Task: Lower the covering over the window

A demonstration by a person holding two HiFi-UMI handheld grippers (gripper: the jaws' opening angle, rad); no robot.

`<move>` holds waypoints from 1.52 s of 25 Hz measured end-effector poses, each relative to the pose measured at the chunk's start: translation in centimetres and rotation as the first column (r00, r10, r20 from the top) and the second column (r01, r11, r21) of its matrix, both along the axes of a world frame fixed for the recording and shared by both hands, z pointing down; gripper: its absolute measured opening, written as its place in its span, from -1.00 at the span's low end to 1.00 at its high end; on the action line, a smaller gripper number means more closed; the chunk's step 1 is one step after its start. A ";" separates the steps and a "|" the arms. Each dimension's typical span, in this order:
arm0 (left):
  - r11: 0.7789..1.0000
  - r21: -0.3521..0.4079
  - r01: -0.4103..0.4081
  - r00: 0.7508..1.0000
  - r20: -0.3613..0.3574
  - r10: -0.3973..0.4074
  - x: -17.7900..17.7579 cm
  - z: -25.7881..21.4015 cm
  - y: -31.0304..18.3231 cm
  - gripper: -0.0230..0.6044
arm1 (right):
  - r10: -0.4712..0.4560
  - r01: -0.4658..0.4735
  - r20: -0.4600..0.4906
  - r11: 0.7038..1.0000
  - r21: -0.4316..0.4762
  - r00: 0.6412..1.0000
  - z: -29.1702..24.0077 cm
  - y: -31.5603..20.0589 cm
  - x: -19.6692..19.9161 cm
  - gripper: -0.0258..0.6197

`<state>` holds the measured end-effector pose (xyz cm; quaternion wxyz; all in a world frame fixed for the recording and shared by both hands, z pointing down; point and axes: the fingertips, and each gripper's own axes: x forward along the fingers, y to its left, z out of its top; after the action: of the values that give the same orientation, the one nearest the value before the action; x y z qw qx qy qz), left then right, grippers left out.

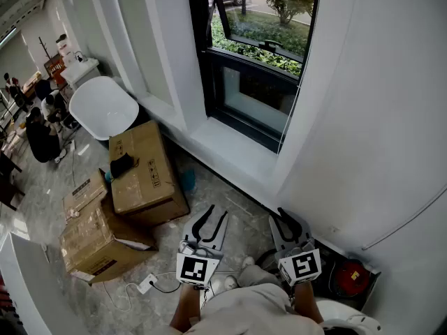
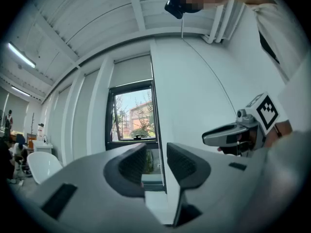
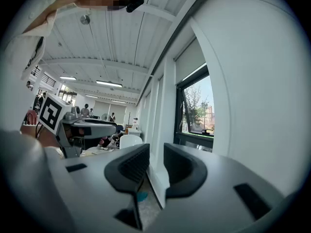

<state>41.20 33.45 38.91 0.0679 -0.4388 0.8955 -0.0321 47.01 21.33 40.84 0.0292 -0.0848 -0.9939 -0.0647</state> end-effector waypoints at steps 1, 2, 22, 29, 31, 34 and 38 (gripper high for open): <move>1.000 0.003 -0.001 1.000 0.002 0.001 0.3 0.0 0.0 -0.49 | 0.000 0.000 -0.002 1.000 -0.003 1.000 0.3 0.2 0.3 -0.70; 1.000 0.006 -0.002 1.000 0.003 0.002 0.5 0.0 0.1 -0.49 | 0.003 -0.003 -0.003 1.000 -0.006 1.000 0.6 0.3 0.6 -0.70; 0.999 -0.035 0.019 1.000 0.015 -0.019 -10.5 0.8 -5.4 -0.49 | -0.017 0.018 0.024 1.000 -0.019 1.000 1.6 -4.1 -12.4 -0.45; 0.997 -0.057 0.048 0.999 0.023 -0.047 -16.2 0.5 -8.6 -0.50 | -0.038 0.038 0.011 0.999 -0.018 0.999 1.4 -7.9 -18.4 -0.47; 0.997 -0.056 0.059 0.998 0.009 -0.058 -17.7 0.6 -9.5 -0.50 | -0.042 0.042 0.006 0.999 -0.023 0.999 1.4 -8.9 -19.9 -0.48; 0.996 -0.059 0.066 0.998 -0.003 -0.066 -19.4 0.4 -10.8 -0.51 | -0.050 0.050 0.003 0.998 -0.029 0.999 1.1 -10.1 -21.6 -0.49; 0.995 -0.058 0.081 0.997 -0.002 -0.081 -21.0 0.1 -11.8 -0.52 | -0.053 0.054 0.009 0.998 -0.028 0.999 0.8 -11.6 -23.6 -0.48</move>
<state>20.24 21.63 39.01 0.0519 -0.4039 0.9114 -0.0599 23.38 9.78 41.62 0.0220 -0.1115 -0.9922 -0.0516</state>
